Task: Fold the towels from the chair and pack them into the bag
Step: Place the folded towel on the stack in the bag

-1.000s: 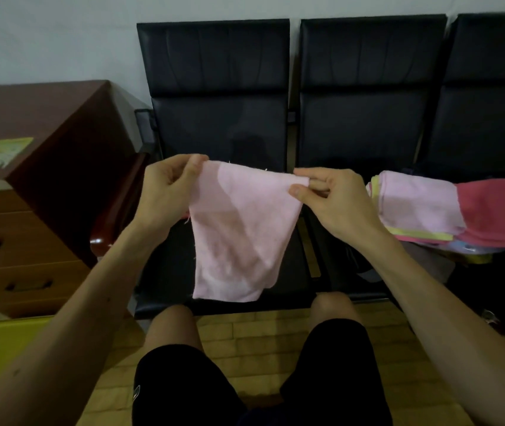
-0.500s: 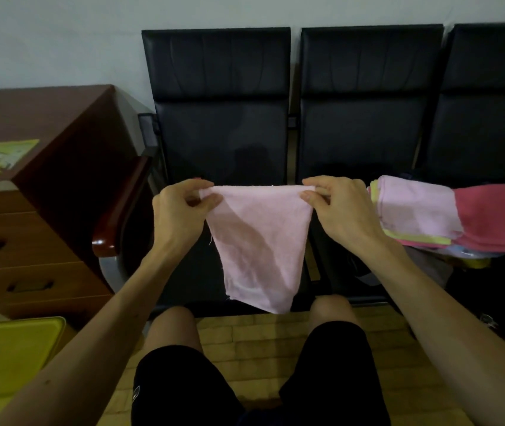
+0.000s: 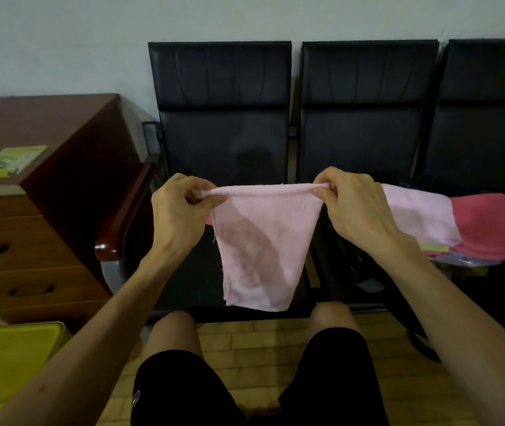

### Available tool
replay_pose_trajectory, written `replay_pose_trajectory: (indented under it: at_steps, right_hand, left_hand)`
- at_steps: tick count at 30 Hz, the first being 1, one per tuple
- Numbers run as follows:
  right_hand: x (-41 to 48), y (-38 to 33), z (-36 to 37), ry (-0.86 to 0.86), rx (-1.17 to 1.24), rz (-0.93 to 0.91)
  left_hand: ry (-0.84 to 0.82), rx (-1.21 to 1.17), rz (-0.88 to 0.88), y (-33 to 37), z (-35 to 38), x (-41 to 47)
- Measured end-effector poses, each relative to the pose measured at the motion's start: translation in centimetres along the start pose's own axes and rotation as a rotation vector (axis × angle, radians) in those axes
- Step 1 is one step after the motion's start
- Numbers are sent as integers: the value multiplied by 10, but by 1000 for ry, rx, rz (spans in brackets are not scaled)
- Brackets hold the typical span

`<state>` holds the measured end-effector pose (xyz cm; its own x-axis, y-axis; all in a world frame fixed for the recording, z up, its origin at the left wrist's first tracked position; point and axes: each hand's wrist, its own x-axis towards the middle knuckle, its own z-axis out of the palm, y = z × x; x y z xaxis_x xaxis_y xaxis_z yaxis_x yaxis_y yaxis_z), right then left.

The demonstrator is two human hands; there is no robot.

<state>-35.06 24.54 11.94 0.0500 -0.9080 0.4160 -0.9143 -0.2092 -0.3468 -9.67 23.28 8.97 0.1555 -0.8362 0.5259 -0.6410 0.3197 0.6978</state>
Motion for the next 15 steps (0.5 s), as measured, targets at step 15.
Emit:
replay_pose_trajectory:
  at_steps: [15]
  right_hand:
    - [-13,26,11,-340,1149,253]
  left_hand:
    - [-248,-325,-33,5,1,-21]
